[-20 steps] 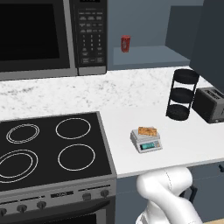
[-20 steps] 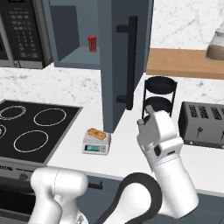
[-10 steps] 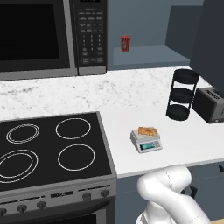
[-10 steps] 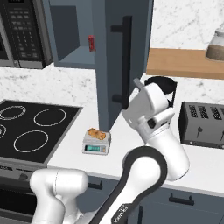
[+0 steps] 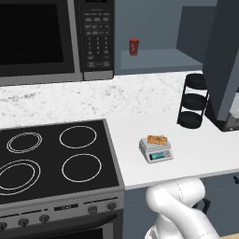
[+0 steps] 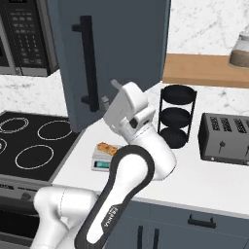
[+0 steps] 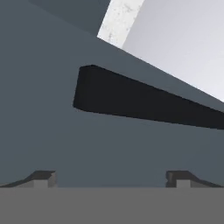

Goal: Pick the bar and place it on the digital scale for weighing, and close the cabinet.

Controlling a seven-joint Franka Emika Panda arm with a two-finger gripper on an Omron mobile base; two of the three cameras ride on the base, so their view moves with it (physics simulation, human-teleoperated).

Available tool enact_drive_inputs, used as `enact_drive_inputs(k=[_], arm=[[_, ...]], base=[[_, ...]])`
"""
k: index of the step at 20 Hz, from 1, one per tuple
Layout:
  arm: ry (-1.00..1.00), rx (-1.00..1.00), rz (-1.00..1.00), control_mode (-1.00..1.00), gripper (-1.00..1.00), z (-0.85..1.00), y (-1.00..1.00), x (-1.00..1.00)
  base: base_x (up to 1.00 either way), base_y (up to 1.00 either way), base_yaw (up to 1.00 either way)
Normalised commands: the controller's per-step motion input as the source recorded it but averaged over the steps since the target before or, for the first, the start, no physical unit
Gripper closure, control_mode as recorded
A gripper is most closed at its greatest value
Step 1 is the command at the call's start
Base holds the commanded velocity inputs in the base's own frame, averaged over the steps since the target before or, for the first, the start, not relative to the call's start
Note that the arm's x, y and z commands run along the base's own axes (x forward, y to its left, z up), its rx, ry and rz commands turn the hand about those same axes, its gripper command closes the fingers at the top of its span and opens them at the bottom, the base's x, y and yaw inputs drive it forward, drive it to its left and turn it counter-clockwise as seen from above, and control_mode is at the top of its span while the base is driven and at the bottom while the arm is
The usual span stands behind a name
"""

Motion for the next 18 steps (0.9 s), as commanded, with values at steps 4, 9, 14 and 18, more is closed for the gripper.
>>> enact_drive_inputs(k=[4,9,14,18], arm=[[0.06,0.15,-0.06,-1.0,-1.0,-0.03,1.0,1.0],[0.03,0.15,-0.08,-1.0,-1.0,-0.01,0.97,1.0],[0.02,0.05,-0.12,-1.0,-1.0,-0.01,0.76,1.0],[0.01,0.0,-0.14,-1.0,-1.0,-0.01,0.26,0.99]], base=[[0.0,0.0,0.0],[0.0,0.0,0.0],[0.0,0.0,0.0],[0.0,0.0,0.0]])
